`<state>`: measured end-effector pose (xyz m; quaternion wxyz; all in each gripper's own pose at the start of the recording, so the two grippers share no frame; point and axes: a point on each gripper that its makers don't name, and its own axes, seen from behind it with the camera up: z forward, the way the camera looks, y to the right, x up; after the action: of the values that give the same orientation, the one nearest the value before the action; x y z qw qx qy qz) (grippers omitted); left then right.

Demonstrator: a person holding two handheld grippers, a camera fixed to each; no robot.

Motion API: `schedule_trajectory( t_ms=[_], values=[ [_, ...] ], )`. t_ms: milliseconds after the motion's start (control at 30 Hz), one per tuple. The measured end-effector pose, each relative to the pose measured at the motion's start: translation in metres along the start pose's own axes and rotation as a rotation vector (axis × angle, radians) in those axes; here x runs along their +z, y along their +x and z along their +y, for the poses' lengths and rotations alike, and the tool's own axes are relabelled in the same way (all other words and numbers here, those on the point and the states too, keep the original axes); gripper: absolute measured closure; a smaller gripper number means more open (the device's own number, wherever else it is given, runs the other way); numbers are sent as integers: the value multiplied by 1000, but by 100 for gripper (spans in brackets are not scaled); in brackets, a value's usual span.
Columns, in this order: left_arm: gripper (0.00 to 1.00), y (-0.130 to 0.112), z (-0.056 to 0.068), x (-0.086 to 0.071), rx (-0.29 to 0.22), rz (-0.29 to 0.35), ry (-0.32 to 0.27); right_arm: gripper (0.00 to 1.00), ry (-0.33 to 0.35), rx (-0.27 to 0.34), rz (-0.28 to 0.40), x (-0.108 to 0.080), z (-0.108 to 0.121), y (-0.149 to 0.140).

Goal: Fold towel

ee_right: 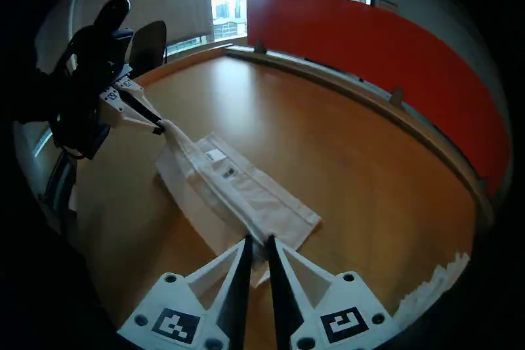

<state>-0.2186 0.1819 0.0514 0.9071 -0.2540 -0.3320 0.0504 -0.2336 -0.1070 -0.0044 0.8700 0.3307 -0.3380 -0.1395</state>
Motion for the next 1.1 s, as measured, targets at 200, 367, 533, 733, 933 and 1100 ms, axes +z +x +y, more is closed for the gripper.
schedule_trajectory(
  t_ms=[200,367,533,733,933,1100],
  values=[
    [84,-4,-4,12,-2,-14,10,83,1,23,-19,12,7,-9],
    [82,-11,-8,24,-4,-31,29,83,-1,41,-36,22,11,-18],
    [79,-17,-10,37,-1,-50,44,83,-9,60,-50,32,17,-24],
    [77,-20,-13,49,-11,-60,50,83,-27,79,-57,42,26,-27],
    [72,-17,-21,56,-14,-58,63,82,-41,91,-67,49,33,-28],
    [67,-16,-30,60,0,-60,87,76,-63,90,-67,54,41,-28]
  ],
)
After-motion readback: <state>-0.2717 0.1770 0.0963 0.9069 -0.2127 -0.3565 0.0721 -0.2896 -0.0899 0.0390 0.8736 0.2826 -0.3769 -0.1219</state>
